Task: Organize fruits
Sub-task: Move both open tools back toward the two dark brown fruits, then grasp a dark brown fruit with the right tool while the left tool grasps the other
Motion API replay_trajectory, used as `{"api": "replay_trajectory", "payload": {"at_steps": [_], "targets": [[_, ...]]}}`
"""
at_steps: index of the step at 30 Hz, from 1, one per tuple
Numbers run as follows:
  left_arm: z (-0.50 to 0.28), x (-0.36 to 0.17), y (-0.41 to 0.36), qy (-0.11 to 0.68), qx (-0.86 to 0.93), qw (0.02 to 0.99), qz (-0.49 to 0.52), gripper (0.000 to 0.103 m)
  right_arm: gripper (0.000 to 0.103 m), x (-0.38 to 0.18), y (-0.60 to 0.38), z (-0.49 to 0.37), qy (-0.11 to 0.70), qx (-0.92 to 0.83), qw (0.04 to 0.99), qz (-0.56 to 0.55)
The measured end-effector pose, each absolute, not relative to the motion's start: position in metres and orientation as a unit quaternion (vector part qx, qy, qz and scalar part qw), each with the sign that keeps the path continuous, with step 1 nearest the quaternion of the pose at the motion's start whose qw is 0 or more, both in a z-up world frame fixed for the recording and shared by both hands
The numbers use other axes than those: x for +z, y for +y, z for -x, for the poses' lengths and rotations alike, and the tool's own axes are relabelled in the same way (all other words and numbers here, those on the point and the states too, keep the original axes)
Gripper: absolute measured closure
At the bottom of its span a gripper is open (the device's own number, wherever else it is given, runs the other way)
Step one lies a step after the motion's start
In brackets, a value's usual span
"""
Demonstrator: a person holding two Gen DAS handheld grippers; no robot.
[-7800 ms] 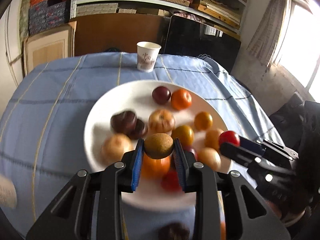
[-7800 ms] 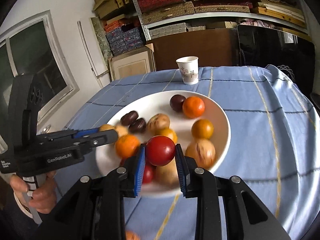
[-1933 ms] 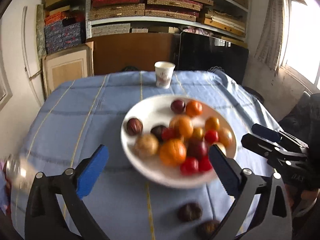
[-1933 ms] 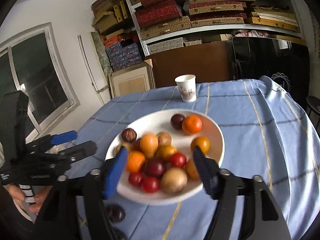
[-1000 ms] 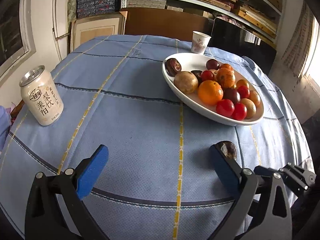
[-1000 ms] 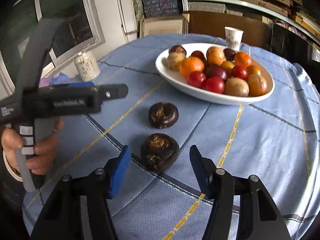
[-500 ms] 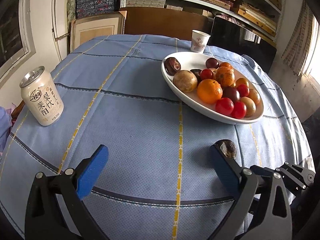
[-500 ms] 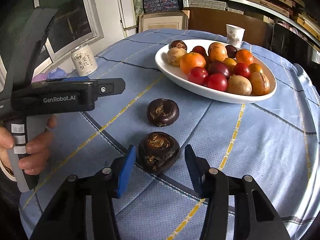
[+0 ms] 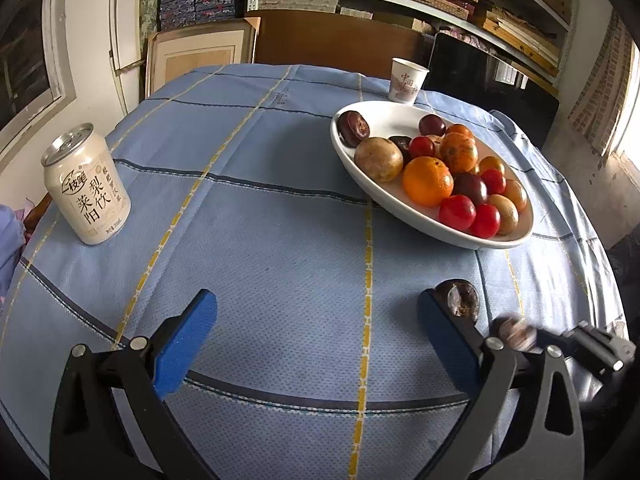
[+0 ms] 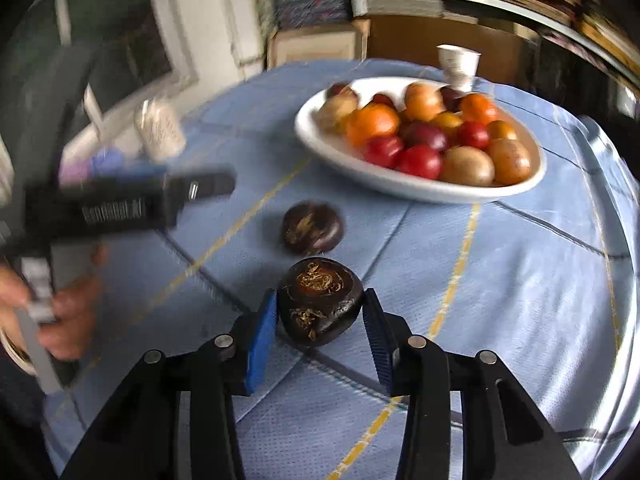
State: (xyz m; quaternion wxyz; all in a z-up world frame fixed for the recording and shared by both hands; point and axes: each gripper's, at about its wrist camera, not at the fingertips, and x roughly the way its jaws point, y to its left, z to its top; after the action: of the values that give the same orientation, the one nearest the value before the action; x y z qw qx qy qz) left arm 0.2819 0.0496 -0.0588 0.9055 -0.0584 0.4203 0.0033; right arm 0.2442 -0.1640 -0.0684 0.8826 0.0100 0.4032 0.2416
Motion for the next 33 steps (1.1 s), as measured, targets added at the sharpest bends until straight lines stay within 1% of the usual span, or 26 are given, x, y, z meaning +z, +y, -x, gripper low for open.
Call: {"api": "replay_trajectory", "payload": {"at_steps": [4, 10, 11, 12, 14, 15, 17, 22, 25, 31, 33], "targets": [[-0.283, -0.062, 0.047, 0.429, -0.005, 0.902, 0.058, 0.005, 0.059, -0.055, -0.194, -0.247, 0.375, 0.192, 0.906, -0.037], [-0.281, -0.068, 0.007, 0.433, -0.089, 0.897, 0.003, 0.005, 0.059, -0.055, -0.225, -0.257, 0.386, 0.163, 0.903, -0.096], [-0.280, -0.068, -0.001, 0.429, -0.097, 0.898, -0.012, 0.011, 0.059, -0.054, -0.227, -0.258, 0.385, 0.160, 0.904, -0.097], [-0.280, -0.070, -0.007, 0.431, -0.107, 0.896, -0.021, 0.026, 0.059, -0.054, -0.227, -0.258, 0.385, 0.158, 0.904, -0.097], [-0.284, -0.075, -0.019, 0.446, -0.138, 0.884, -0.025, 0.039, 0.059, -0.054, -0.228, -0.257, 0.385, 0.161, 0.903, -0.099], [-0.286, -0.077, -0.022, 0.450, -0.144, 0.881, -0.024, 0.042, 0.059, -0.054, -0.229, -0.257, 0.385, 0.162, 0.903, -0.099], [-0.290, -0.079, -0.029, 0.454, -0.152, 0.877, -0.027, 0.044, 0.059, -0.053, -0.225, -0.257, 0.386, 0.165, 0.902, -0.098], [-0.299, -0.079, -0.037, 0.453, -0.155, 0.878, -0.030, 0.044, 0.059, -0.051, -0.224, -0.254, 0.385, 0.171, 0.902, -0.098], [-0.304, -0.083, -0.039, 0.461, -0.151, 0.874, -0.031, 0.048, 0.059, -0.049, -0.224, -0.253, 0.383, 0.172, 0.902, -0.101], [-0.303, -0.084, -0.039, 0.455, -0.146, 0.878, -0.033, 0.051, 0.059, -0.049, -0.223, -0.252, 0.386, 0.176, 0.900, -0.099], [-0.303, -0.083, -0.038, 0.454, -0.146, 0.878, -0.029, 0.054, 0.059, -0.049, -0.221, -0.251, 0.387, 0.176, 0.900, -0.095]]}}
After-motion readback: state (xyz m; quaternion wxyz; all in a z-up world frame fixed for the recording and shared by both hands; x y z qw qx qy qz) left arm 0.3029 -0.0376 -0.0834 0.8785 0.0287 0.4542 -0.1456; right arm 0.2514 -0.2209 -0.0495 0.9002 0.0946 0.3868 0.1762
